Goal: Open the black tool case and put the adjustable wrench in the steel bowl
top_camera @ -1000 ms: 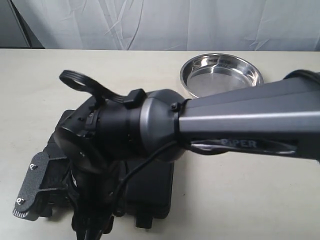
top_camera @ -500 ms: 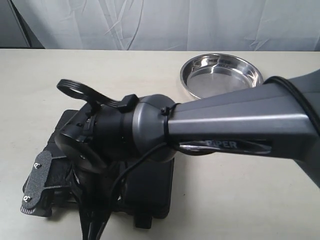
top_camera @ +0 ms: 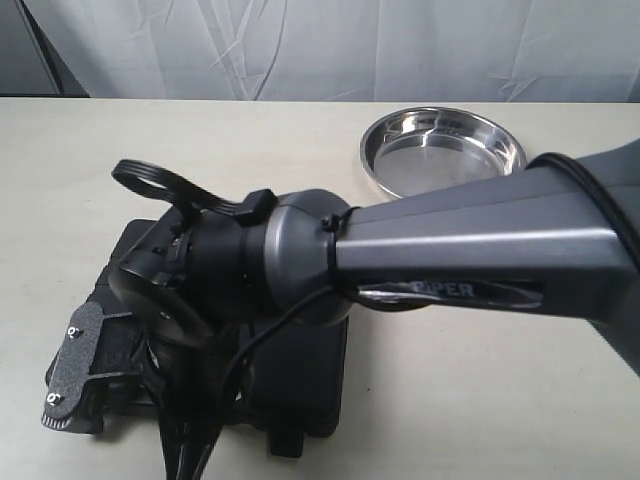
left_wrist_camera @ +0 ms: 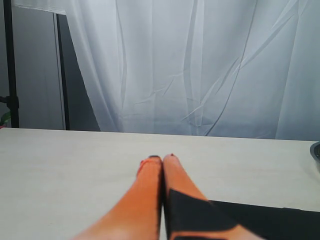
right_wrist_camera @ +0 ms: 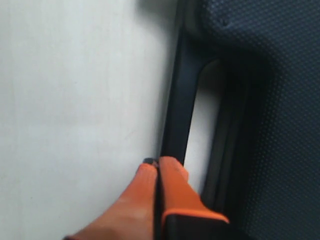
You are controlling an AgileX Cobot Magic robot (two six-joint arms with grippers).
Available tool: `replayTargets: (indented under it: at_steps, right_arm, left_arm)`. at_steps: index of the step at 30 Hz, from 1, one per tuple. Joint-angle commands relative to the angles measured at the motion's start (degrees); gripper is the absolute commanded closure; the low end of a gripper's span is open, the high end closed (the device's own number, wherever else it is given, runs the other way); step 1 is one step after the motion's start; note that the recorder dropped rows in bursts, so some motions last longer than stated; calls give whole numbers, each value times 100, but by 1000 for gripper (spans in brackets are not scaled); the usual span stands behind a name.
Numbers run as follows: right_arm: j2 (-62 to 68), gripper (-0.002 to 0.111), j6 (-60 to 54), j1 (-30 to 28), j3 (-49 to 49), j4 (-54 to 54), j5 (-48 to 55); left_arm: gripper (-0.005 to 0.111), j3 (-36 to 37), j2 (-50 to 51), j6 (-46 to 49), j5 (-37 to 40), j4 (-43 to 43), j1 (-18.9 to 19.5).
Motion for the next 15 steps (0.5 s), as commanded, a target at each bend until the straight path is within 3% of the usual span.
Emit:
replayTargets:
  at_steps: [1, 2, 4, 5, 6, 8, 15]
  right_arm:
    - [7, 102, -21, 19, 38, 163, 43]
    - [2, 96, -21, 19, 38, 163, 31]
    - [-23, 71, -21, 19, 38, 163, -18]
    - [-8, 51, -10, 19, 38, 163, -89]
    - [3, 43, 6, 19, 38, 163, -149]
    - [65, 42, 177, 19, 38, -8, -309]
    - [334, 61, 258, 8, 48, -143, -383]
  left_arm:
    - [107, 27, -30, -5, 2, -7, -27]
    - [107, 27, -30, -5, 2, -7, -27]
    - [107, 27, -30, -5, 2, -7, -27]
    - [107, 27, -30, -5, 2, -7, -27]
    - [107, 27, -30, -5, 2, -7, -27]
    - [107, 27, -30, -5, 2, -7, -27]
    - [107, 27, -30, -5, 2, -7, -27]
